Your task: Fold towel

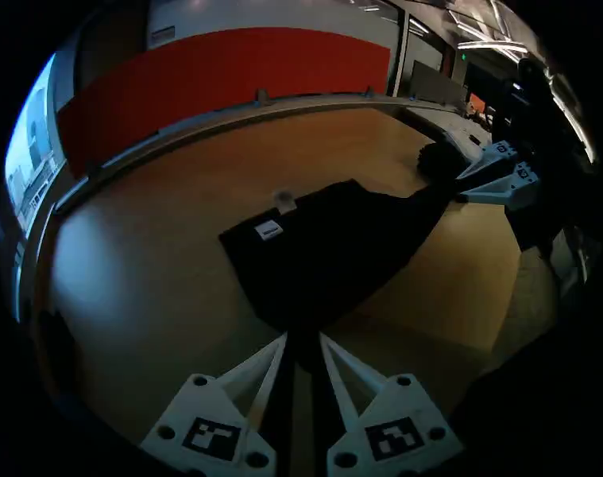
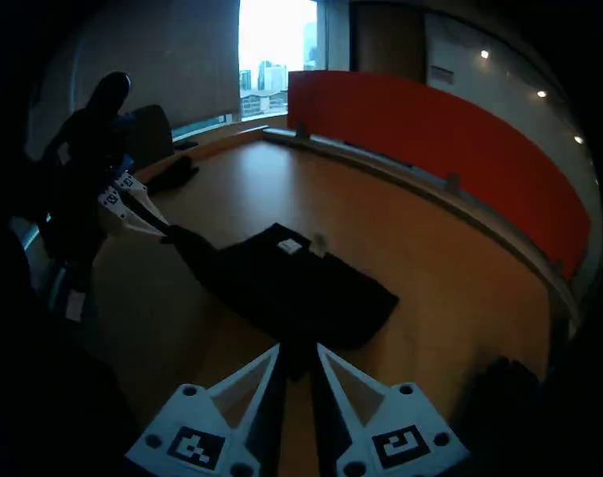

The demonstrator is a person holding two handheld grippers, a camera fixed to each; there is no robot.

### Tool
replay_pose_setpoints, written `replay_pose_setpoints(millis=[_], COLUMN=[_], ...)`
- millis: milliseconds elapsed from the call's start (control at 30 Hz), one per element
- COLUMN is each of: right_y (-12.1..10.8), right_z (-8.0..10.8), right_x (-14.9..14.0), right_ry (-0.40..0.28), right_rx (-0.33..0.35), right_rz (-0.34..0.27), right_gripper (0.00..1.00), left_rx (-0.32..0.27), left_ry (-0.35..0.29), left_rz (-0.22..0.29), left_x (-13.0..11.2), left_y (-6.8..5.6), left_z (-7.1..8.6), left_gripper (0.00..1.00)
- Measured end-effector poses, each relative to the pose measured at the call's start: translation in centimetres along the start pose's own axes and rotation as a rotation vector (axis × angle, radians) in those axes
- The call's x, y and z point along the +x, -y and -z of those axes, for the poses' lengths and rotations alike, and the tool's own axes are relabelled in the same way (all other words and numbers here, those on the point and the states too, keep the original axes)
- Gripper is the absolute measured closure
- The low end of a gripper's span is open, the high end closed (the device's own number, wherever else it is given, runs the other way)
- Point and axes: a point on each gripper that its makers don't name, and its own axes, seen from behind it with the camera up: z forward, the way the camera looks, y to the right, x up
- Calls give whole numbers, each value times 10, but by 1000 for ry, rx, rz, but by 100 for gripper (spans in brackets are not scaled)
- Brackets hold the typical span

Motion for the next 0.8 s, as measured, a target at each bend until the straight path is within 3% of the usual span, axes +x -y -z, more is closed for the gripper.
replay_pose_setpoints(millis=[800], right_y=[8], right_z=[26], right_x=[16], right_ry=[-15], right_rx=[15], right_rz=[-6], right_gripper=[83], left_rx=[0], left_ry=[8], left_rz=[-3], left_x=[13], left_y=[-9], left_z=[30], left_gripper=[88])
